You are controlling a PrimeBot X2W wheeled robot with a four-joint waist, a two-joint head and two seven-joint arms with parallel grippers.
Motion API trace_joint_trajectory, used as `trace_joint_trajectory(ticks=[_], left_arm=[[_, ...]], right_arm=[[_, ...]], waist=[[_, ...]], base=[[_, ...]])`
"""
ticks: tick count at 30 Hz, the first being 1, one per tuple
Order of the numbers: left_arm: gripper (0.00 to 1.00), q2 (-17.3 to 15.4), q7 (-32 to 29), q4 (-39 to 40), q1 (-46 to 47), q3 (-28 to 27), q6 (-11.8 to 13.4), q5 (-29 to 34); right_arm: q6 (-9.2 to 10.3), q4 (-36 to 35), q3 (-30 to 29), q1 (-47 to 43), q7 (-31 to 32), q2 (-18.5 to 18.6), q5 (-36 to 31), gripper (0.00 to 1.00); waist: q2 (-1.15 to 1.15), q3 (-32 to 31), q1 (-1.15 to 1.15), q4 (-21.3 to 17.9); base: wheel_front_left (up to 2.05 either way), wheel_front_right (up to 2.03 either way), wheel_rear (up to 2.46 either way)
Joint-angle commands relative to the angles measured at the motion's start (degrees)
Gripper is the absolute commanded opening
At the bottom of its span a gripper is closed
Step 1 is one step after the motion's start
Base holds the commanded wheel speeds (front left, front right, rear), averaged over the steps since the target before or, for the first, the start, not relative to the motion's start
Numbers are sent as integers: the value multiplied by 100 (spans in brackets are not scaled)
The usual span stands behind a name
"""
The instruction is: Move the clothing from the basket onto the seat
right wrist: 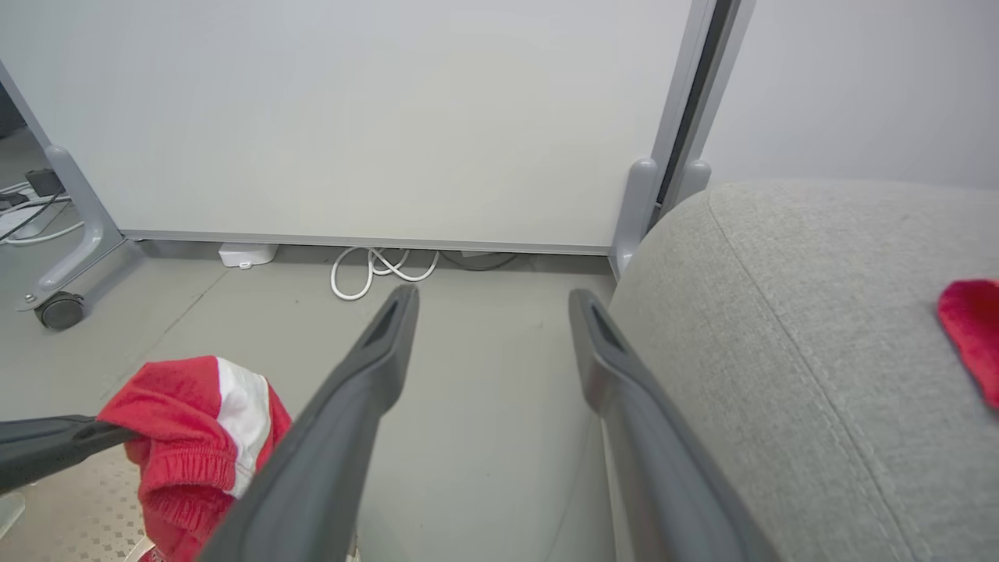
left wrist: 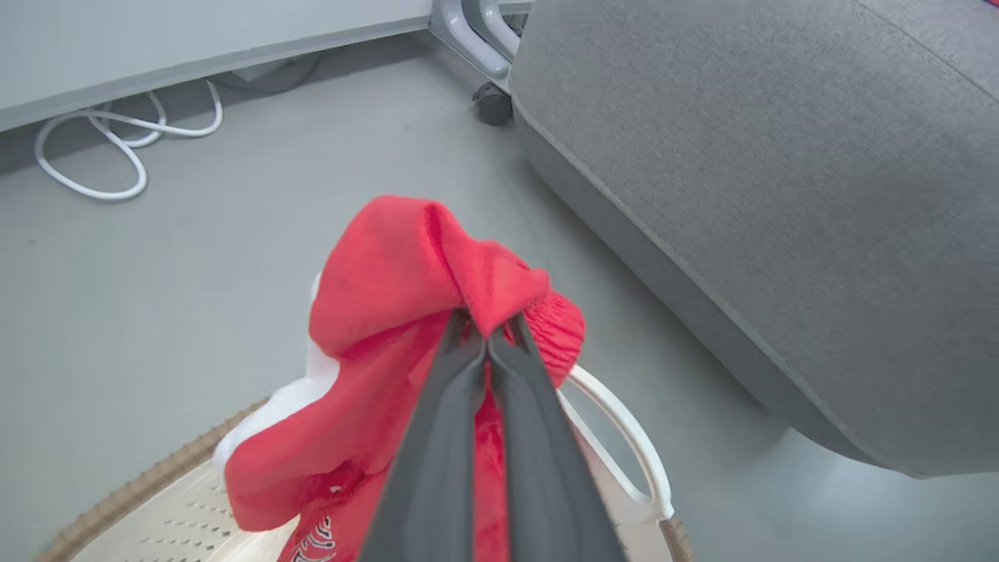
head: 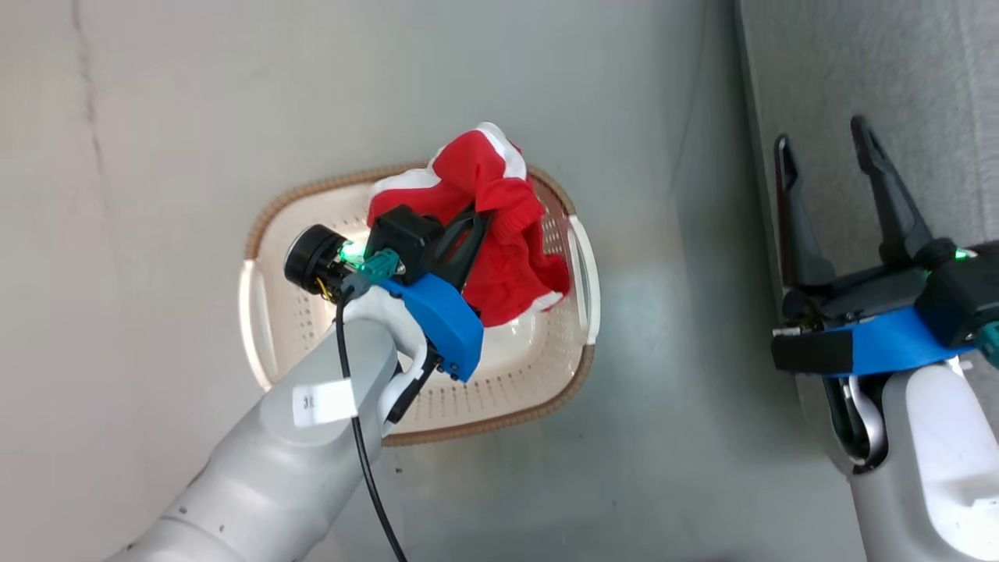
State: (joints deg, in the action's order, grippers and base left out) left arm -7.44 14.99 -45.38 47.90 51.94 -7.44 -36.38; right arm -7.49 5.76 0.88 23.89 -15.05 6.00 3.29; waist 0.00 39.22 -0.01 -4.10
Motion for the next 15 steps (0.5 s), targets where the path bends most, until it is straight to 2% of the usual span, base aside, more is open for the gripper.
trace_joint_trajectory(ticks=[1, 8, 15], left_arm=[[0, -21, 28, 56, -58, -56, -7, 58], [0, 14, 28, 687, -508, -767, -7, 698], [0, 69, 28, 1211, -746, -1158, -7, 1171]], right_arm=[[-1, 8, -19, -61, -20, 41, 41, 100], [-1, 168, 6, -342, -20, 39, 56, 100], [-1, 308, 32, -624, -20, -30, 73, 100]], waist=[[0, -281, 1, 100], [0, -929, 1, 178], [0, -1583, 1, 212]], base=[[0, 0, 0], [0, 0, 0], [0, 0, 0]])
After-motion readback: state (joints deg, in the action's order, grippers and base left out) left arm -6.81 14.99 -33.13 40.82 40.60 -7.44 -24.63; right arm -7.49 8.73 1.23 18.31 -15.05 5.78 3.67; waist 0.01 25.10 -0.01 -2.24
